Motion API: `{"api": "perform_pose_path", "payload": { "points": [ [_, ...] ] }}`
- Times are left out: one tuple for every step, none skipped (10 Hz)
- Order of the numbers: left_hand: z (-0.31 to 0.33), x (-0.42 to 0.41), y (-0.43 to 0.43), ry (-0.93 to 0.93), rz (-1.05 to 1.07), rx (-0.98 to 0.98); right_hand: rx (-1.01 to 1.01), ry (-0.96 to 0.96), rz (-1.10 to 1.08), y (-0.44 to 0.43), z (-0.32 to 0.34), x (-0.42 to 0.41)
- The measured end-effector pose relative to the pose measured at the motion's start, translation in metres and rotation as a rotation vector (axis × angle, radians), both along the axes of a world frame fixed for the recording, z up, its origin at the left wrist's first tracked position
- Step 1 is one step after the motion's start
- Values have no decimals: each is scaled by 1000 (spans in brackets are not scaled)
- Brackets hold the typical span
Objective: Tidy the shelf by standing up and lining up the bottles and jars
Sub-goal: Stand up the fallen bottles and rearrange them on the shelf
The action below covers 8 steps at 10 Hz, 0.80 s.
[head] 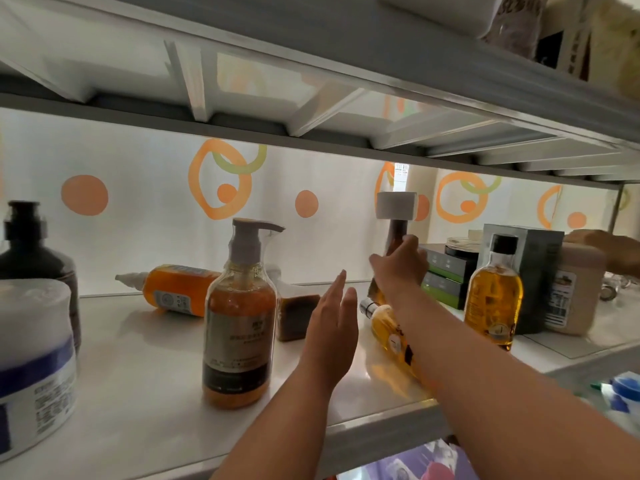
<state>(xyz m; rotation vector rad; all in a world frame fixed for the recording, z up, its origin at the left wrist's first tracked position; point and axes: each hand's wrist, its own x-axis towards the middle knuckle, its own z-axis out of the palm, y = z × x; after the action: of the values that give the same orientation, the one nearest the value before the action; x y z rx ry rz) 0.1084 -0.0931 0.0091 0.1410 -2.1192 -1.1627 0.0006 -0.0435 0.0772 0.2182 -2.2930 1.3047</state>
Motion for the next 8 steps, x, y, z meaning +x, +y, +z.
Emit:
{"api": "perform_pose_path", "payload": {
  "points": [
    [3, -2, 0, -37, -19, 52, 76, -151, -40, 13, 5, -24],
    [2, -6, 0, -60, -34, 45, 56, -230, 33, 20, 10, -43],
    [1, -9, -4, -82, -10, 28, 61, -285, 117, 21, 12, -54],
    [-2, -12, -8, -99, 42, 99, 89, -283, 146, 21, 10, -60],
    [-5, -14, -7, -160, 74, 51, 89, -299, 156, 20, 5, -66],
    [-5, -13, -8, -117, 128, 71, 95, -294, 174, 20, 4, -68],
    [0, -4, -6, -65, 220, 80, 110, -310, 212, 23, 5, -71],
    [-1, -5, -9, -40, 262, 80, 109, -339, 255, 25, 6, -71]
  ]
}}
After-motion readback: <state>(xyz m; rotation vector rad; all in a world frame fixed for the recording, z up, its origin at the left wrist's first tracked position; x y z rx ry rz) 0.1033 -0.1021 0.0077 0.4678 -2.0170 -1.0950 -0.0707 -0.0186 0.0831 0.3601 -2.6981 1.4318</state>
